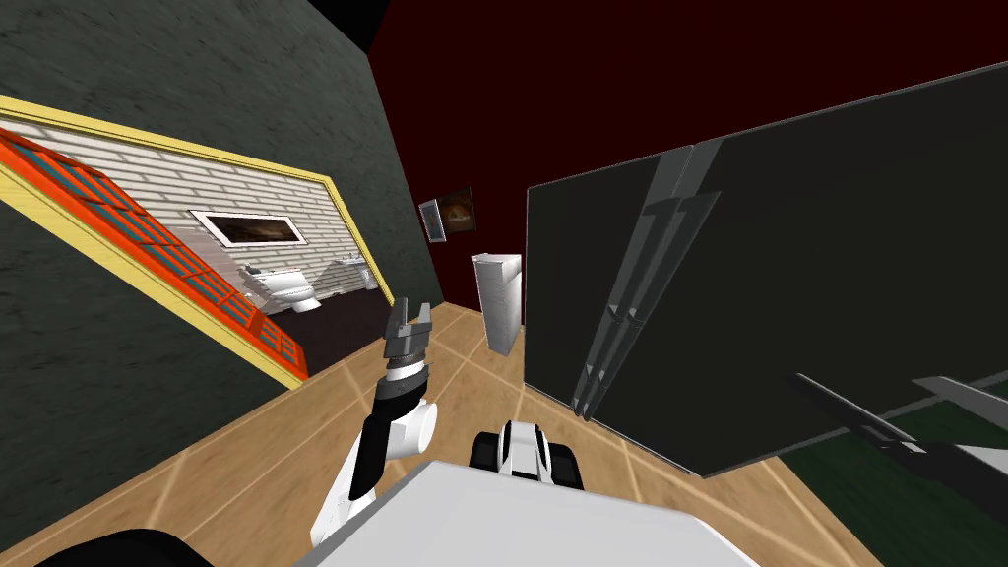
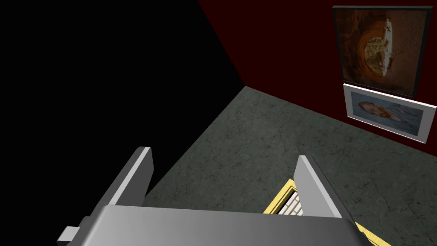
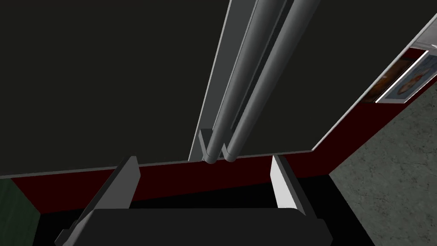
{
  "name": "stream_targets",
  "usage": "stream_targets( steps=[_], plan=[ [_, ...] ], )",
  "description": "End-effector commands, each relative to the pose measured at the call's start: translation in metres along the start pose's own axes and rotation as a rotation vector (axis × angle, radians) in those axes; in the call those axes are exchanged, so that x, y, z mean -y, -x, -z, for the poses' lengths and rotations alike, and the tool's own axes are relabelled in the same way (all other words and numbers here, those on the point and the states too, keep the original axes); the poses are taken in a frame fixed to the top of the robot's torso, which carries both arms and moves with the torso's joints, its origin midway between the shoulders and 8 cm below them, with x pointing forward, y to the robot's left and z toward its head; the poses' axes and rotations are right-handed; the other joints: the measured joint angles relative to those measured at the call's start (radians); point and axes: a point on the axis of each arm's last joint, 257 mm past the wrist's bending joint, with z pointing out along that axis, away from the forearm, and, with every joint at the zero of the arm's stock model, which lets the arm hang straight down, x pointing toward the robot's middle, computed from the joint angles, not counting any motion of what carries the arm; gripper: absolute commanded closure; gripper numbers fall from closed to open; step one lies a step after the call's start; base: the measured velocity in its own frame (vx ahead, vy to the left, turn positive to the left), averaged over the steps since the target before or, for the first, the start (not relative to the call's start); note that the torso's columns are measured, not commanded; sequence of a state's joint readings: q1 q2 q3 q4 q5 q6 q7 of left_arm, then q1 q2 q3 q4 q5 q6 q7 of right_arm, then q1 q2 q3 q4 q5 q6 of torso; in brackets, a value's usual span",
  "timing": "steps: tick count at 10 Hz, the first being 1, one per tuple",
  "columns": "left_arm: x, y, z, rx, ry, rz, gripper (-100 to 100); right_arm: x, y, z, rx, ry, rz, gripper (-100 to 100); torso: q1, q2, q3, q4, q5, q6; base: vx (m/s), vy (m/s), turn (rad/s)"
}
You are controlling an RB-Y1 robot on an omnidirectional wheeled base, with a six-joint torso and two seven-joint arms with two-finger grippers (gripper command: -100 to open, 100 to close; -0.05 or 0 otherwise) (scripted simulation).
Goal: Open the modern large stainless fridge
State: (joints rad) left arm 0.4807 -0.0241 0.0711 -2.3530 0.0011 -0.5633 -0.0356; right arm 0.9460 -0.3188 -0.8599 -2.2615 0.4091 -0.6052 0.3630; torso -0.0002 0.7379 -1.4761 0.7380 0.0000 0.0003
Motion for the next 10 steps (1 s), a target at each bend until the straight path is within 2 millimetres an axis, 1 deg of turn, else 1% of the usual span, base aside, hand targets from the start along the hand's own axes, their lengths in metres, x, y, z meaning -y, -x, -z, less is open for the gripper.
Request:
stream_targets(
  steps=[1, 2, 3, 4, 5, 6, 7, 8, 9, 10],
  plan=[
    [0.000, 0.000, 0.000, 0.000, 0.000, 0.000, 0, 0.016, 0.006, 0.010, -0.054, -0.002, 0.148, -100, 0.000, 0.000, 0.000, 0.000, 0.000, -0.001, -0.010, 0.017, 0.138],
    [0.000, 0.000, 0.000, 0.000, 0.000, 0.000, 0, 0.020, 0.009, 0.011, -0.053, -0.007, 0.162, -100, 0.000, 0.000, 0.000, 0.000, 0.000, 0.000, -0.003, 0.008, -0.024],
    [0.000, 0.000, 0.000, 0.000, 0.000, 0.000, 0, 0.026, 0.008, 0.017, -0.102, 0.007, 0.260, -100, 0.000, 0.000, 0.000, 0.000, 0.000, 0.000, -0.004, 0.015, 0.249],
    [0.000, 0.000, 0.000, 0.000, 0.000, 0.000, 0, 0.033, 0.015, 0.019, -0.100, -0.004, 0.289, -100, 0.000, 0.000, 0.000, 0.000, 0.000, -0.001, -0.007, 0.010, 0.172],
    [0.000, 0.000, 0.000, 0.000, 0.000, 0.000, 0, 0.039, 0.014, 0.024, -0.148, 0.015, 0.382, -100, 0.000, 0.000, 0.000, 0.000, 0.000, 0.000, -0.007, 0.013, 0.251],
    [0.000, 0.000, 0.000, 0.000, 0.000, 0.000, 0, 0.045, 0.022, 0.025, -0.146, 0.004, 0.412, -100, 0.000, 0.000, 0.000, 0.000, 0.000, -0.001, -0.006, 0.008, 0.138],
    [0.000, 0.000, 0.000, 0.000, 0.000, 0.000, 0, 0.051, 0.021, 0.030, -0.192, 0.027, 0.504, -100, 0.000, 0.000, 0.000, 0.000, 0.000, 0.000, -0.005, 0.011, 0.230],
    [0.000, 0.000, 0.000, 0.000, 0.000, 0.000, 0, 0.057, 0.030, 0.031, -0.190, 0.016, 0.533, -100, 0.000, 0.000, 0.000, 0.000, 0.000, -0.001, -0.003, 0.006, 0.142],
    [0.000, 0.000, 0.000, 0.000, 0.000, 0.000, 0, 0.061, 0.028, 0.035, -0.235, 0.044, 0.620, -100, 0.000, 0.000, 0.000, 0.000, 0.000, 0.000, -0.002, 0.008, 0.286],
    [0.000, 0.000, 0.000, 0.000, 0.000, 0.000, 0, 0.067, 0.038, 0.036, -0.232, 0.032, 0.652, -100, 0.000, 0.000, 0.000, 0.000, 0.000, -0.001, -0.001, 0.000, 0.131]
  ],
)
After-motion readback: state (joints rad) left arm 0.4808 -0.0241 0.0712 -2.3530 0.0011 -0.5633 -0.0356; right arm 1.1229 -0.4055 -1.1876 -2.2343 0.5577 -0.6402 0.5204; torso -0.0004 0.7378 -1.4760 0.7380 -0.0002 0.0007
